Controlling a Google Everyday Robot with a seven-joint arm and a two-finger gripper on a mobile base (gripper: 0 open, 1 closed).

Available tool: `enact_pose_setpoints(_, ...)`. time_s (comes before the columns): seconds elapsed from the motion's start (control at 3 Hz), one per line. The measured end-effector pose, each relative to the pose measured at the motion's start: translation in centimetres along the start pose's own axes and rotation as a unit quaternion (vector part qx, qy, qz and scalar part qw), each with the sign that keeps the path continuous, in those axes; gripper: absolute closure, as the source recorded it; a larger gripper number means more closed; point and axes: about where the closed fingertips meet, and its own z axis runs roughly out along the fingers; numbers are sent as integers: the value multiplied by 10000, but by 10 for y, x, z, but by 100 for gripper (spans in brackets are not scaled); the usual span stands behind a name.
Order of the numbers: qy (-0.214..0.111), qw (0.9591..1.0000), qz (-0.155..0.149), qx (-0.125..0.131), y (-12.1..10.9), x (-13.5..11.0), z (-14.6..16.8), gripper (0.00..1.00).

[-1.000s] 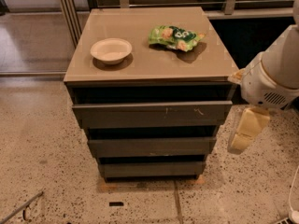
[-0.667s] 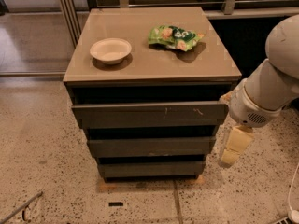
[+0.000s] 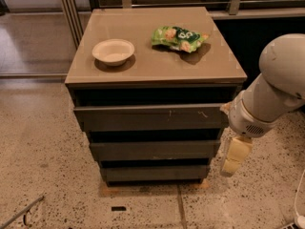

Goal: Open middle drawer

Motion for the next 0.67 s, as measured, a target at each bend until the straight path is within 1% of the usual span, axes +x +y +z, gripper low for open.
enact_pose_setpoints(0.33, 45, 9999, -144, -37, 2, 14, 63, 0)
enact_pose_setpoints(0.67, -77, 9998, -185, -91, -4, 19, 134, 0)
